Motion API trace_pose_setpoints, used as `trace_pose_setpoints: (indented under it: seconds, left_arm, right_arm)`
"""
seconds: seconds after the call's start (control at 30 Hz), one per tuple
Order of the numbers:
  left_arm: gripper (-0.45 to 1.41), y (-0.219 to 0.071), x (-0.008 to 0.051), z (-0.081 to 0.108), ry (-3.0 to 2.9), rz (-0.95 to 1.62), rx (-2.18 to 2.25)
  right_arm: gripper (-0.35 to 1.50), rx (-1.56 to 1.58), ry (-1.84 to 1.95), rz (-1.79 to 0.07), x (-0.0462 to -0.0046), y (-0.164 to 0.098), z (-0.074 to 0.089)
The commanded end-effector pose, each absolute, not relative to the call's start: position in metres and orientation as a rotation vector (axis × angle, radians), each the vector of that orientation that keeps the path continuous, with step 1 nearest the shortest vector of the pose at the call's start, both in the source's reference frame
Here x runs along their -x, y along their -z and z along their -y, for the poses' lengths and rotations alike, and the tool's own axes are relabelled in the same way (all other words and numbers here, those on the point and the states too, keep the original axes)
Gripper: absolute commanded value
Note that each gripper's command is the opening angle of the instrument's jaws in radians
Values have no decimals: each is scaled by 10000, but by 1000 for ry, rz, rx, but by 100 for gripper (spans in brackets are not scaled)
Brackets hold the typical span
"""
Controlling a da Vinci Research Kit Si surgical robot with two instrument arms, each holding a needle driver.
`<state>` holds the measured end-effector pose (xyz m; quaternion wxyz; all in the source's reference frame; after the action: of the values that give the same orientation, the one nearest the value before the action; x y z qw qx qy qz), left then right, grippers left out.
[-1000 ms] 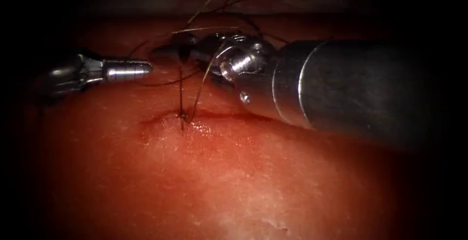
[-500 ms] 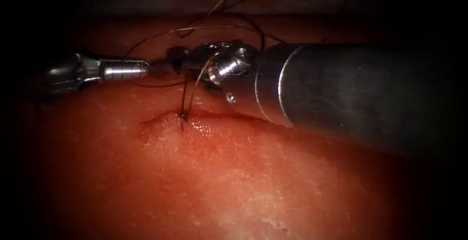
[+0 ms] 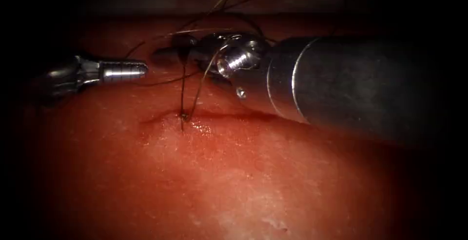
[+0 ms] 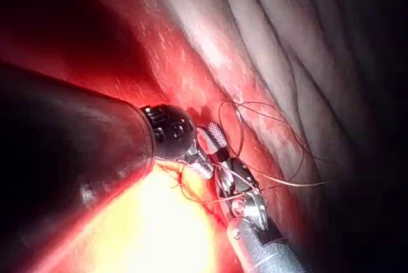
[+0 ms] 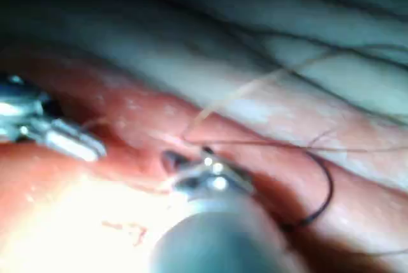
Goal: Wound Closure
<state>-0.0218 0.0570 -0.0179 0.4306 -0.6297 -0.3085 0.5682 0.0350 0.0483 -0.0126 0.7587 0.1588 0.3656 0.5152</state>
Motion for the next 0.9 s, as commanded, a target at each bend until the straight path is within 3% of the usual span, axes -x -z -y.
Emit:
trace_pose_setpoints:
  seconds: [0.03, 0.3, 0.53, 0.63, 0.67, 0.9]
  left_arm:
    - [-35, 173, 223, -572, -1417, 769, 1573]
    - [-35, 173, 223, -571, -1418, 770, 1573]
    - [-35, 173, 222, -571, -1418, 771, 1573]
    - [-35, 173, 222, -571, -1418, 771, 1573]
    - [-35, 173, 222, -571, -1418, 771, 1573]
    - [-35, 173, 221, -572, -1418, 773, 1573]
  right_arm:
    - [41, -345, -1122, -795, -356, 118, -487]
    - [41, -354, -1118, -726, -358, 109, -481]
    - [24, -486, -1150, -703, -364, 103, -469]
    - [9, -512, -1153, -698, -365, 100, -465]
    - [-35, -534, -1142, -698, -365, 99, -465]
    - [-35, -438, -1136, -733, -361, 116, -472]
